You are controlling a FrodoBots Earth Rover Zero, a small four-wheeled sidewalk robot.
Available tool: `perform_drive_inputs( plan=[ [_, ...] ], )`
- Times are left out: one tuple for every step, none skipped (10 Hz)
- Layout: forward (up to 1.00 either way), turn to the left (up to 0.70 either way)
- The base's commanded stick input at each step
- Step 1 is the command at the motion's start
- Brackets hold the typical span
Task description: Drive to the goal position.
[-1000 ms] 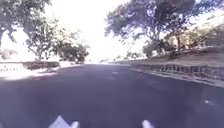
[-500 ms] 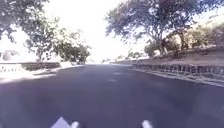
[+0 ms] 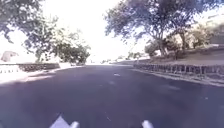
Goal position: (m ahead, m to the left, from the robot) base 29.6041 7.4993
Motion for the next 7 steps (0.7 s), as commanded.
perform_drive_inputs(
  plan=[
    [0.7, -0.35],
    [0.7, -0.35],
    [0.7, -0.35],
    [0.7, -0.35],
    [0.7, -0.35],
    [0.7, -0.35],
    [0.7, -0.35]
  ],
)
